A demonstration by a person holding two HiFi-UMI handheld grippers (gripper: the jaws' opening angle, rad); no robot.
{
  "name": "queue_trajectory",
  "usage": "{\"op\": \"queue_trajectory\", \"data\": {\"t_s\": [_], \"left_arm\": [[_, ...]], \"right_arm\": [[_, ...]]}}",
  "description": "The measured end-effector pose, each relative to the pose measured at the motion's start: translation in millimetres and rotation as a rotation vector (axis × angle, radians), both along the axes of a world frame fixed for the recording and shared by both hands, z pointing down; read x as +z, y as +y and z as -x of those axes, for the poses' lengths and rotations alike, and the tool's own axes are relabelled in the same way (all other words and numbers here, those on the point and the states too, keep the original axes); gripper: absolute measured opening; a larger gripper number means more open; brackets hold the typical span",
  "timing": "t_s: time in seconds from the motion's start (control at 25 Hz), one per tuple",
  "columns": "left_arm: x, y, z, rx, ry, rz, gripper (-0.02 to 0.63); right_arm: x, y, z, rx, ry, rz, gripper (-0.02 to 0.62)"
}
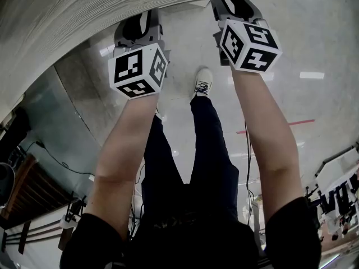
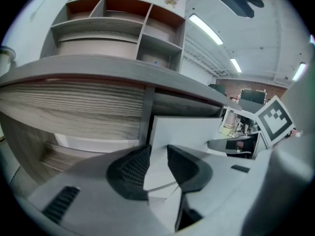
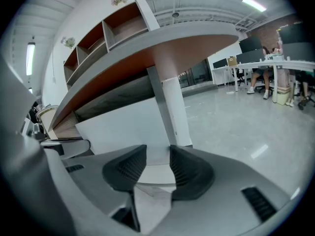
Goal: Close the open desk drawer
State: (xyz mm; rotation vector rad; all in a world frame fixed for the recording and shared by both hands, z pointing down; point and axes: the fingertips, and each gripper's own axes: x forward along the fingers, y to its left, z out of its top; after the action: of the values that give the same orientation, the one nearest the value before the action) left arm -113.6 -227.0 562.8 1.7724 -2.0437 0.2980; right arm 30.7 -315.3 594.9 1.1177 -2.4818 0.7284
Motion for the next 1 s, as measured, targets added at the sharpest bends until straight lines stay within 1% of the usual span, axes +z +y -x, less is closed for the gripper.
{"op": "queue_trajectory", "data": {"t_s": [0.04, 0.08, 0.12, 0.16, 0.2, 0.24, 0.36, 0.48, 0.72, 0.84, 1.0], "left_arm": [[0, 2, 1, -0.001, 0.002, 0.006, 0.116], [1, 5, 2, -0.002, 0.005, 0.012, 0.100], [1, 8, 3, -0.002, 0.008, 0.016, 0.087], [0, 12, 2, 0.003, 0.011, 0.019, 0.069], [-1, 15, 0, 0.015, 0.014, 0.021, 0.041], [-2, 19, -3, 0.032, 0.018, 0.022, 0.012], [-10, 31, -16, 0.089, 0.047, 0.026, 0.011], [-26, 54, -32, 0.115, 0.091, 0.024, 0.011], [-71, 105, -56, 0.210, 0.172, 0.010, 0.011], [-99, 130, -59, 0.294, 0.188, -0.005, 0.011], [-132, 161, -62, 0.429, 0.185, -0.017, 0.011]], "right_arm": [[0, 0, -1, -0.003, 0.002, 0.003, 0.161], [0, 1, -1, -0.003, 0.002, 0.006, 0.133], [0, 3, -2, -0.005, 0.001, 0.009, 0.073], [-1, 7, -1, -0.014, -0.001, 0.013, 0.031], [-1, 12, 0, -0.027, -0.004, 0.019, 0.018], [-2, 17, 1, -0.040, -0.008, 0.025, 0.018], [-11, 33, 0, -0.040, -0.045, 0.051, 0.018], [-28, 52, -2, -0.042, -0.092, 0.079, 0.018], [-81, 100, 4, -0.099, -0.122, 0.056, 0.018], [-114, 129, 14, -0.147, -0.127, 0.020, 0.017], [-159, 171, 21, -0.202, -0.135, -0.029, 0.017]]}}
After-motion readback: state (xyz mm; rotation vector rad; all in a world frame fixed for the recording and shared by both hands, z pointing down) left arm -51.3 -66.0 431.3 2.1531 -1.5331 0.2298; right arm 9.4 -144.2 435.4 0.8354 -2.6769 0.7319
